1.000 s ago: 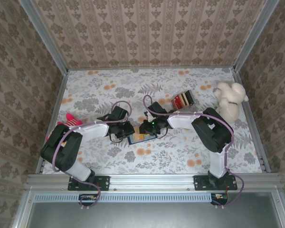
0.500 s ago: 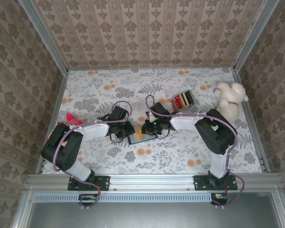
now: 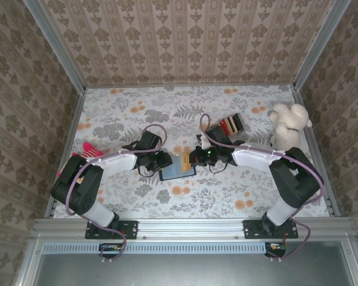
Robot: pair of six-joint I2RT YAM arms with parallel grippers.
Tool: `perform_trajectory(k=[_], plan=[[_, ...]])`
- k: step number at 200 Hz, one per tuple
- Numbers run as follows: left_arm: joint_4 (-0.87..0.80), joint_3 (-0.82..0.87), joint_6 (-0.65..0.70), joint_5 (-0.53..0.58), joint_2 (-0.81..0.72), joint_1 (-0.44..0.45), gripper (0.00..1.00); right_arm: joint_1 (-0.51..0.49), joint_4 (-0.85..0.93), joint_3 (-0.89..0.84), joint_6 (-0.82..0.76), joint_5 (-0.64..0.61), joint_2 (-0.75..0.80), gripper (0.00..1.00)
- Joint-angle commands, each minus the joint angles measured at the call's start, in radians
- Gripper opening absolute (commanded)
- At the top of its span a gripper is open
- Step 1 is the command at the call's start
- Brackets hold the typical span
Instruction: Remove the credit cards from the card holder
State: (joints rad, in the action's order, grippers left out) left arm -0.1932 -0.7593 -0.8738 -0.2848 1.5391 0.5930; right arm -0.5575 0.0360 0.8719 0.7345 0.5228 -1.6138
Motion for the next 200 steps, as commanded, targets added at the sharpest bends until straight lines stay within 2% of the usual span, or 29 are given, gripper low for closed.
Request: perform_trajectory(k=[1, 30, 67, 97, 128, 150, 160, 200], plan=[[-0.023, -0.064, 0.020, -0.036, -0.075, -0.009, 0.50, 0.046, -0.086, -0.031, -0.003, 0.114, 0.065, 0.00], [-0.016, -0.095, 0.015, -0.053, -0.152, -0.015, 0.66, 0.120, -0.234, -0.073, 0.064, 0.248, 0.093, 0.00], [0.099, -0.094, -0.021, -0.167, -0.214, -0.030, 0.87, 0.161, -0.420, -0.085, 0.182, 0.380, 0.097, 0.00], [0.213, -0.097, -0.035, -0.290, -0.206, -0.029, 0.89, 0.167, -0.500, -0.098, 0.251, 0.408, 0.144, 0.00], [0.319, -0.092, -0.070, -0.345, -0.199, -0.028, 0.83, 0.169, -0.487, -0.098, 0.259, 0.415, 0.187, 0.00], [0.358, -0.088, -0.080, -0.352, -0.206, -0.028, 0.70, 0.169, -0.520, -0.103, 0.285, 0.419, 0.185, 0.00], [0.377, -0.082, -0.084, -0.387, -0.208, -0.028, 0.61, 0.168, -0.539, -0.110, 0.288, 0.416, 0.183, 0.00], [0.468, -0.061, -0.157, -0.436, -0.193, -0.028, 0.39, 0.168, -0.604, -0.131, 0.318, 0.394, 0.194, 0.00]])
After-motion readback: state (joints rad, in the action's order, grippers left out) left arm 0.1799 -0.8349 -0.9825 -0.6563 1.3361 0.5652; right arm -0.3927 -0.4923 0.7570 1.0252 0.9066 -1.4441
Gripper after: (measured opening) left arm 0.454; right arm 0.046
